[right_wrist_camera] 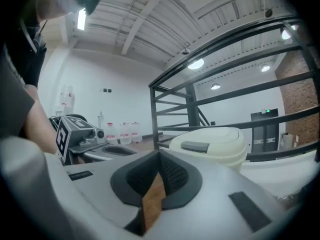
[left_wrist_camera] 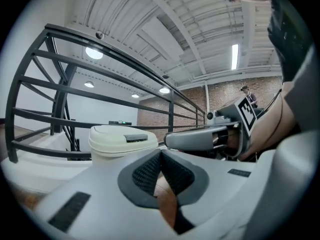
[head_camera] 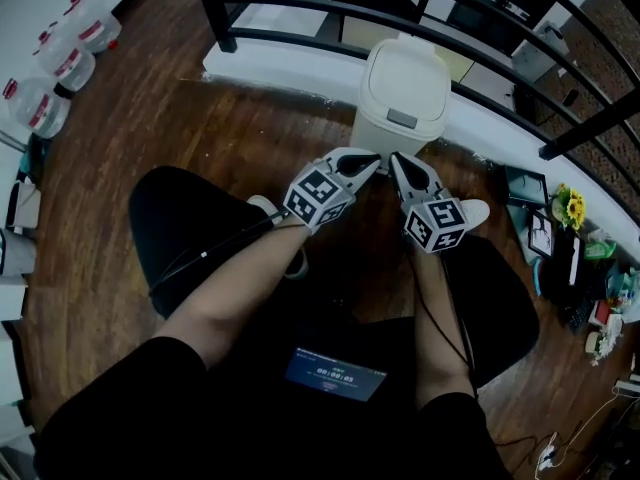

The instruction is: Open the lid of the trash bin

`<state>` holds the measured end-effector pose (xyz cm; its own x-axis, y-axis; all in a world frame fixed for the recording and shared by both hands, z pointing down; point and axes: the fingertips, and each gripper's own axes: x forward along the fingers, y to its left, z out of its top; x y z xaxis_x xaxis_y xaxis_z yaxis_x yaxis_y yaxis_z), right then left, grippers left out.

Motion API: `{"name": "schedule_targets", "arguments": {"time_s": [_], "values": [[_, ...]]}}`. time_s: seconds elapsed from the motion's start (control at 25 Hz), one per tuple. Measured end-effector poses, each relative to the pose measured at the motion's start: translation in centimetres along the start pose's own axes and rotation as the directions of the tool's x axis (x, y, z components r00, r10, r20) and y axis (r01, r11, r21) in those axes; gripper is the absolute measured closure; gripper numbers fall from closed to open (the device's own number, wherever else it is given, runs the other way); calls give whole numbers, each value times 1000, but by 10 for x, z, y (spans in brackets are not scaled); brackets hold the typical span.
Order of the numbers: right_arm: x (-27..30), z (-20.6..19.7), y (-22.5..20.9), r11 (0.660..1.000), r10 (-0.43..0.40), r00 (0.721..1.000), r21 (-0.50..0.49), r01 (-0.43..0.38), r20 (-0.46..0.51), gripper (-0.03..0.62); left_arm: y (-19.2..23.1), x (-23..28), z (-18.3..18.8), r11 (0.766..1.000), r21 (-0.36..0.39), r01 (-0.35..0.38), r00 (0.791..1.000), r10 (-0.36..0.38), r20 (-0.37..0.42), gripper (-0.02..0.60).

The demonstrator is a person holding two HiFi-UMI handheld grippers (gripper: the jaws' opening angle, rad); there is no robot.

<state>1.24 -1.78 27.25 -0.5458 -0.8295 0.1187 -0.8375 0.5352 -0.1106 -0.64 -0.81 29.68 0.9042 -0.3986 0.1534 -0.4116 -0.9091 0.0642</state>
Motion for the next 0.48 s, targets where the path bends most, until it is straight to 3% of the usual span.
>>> {"name": "schedule_targets", "arguments": {"time_s": [0.2,0.48], "values": [[8,-32,-28,1000,3,1000,18,-2,-20,569,17,35,-28,999,-42,-21,1000,21,-4,543],[38,-79,-74,997,50,995,69,-44,-81,569,46,78,-86,992,-101,-73,995,65,-80,543]]}}
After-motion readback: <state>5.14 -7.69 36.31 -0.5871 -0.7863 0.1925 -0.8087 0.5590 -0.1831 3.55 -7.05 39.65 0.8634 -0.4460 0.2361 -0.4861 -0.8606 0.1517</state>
